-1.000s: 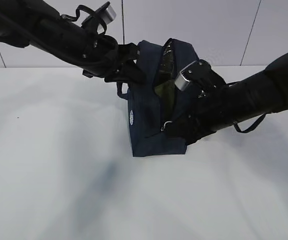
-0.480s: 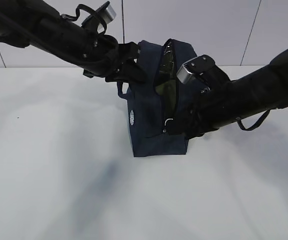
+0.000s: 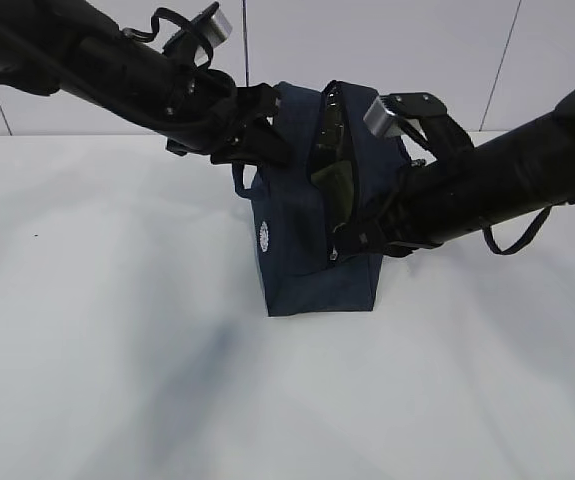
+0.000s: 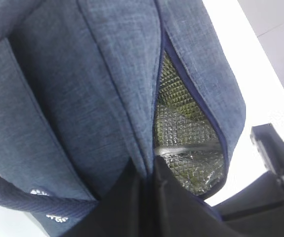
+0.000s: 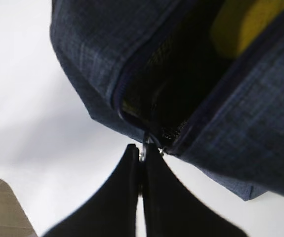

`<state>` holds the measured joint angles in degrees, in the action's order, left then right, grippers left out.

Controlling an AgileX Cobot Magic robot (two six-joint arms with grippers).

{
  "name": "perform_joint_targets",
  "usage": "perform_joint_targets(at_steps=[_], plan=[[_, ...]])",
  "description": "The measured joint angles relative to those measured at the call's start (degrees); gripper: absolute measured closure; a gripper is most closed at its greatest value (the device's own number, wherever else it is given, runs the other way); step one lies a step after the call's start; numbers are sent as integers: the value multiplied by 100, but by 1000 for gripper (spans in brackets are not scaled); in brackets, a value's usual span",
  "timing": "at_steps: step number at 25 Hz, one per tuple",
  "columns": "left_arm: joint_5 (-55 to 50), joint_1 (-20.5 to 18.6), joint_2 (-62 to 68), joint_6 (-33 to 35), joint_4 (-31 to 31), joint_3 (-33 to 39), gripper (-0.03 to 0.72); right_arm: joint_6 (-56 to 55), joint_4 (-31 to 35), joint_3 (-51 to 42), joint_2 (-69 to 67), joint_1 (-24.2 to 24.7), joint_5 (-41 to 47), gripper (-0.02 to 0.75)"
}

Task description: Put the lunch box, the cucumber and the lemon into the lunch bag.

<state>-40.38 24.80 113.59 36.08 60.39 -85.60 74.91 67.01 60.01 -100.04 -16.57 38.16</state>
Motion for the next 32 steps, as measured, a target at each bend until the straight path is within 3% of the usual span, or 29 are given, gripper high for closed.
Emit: perform_joint_targets(at_steps=[32], plan=[[103, 0, 0, 0, 67, 0, 686, -953, 151, 0, 810, 0, -162, 737]])
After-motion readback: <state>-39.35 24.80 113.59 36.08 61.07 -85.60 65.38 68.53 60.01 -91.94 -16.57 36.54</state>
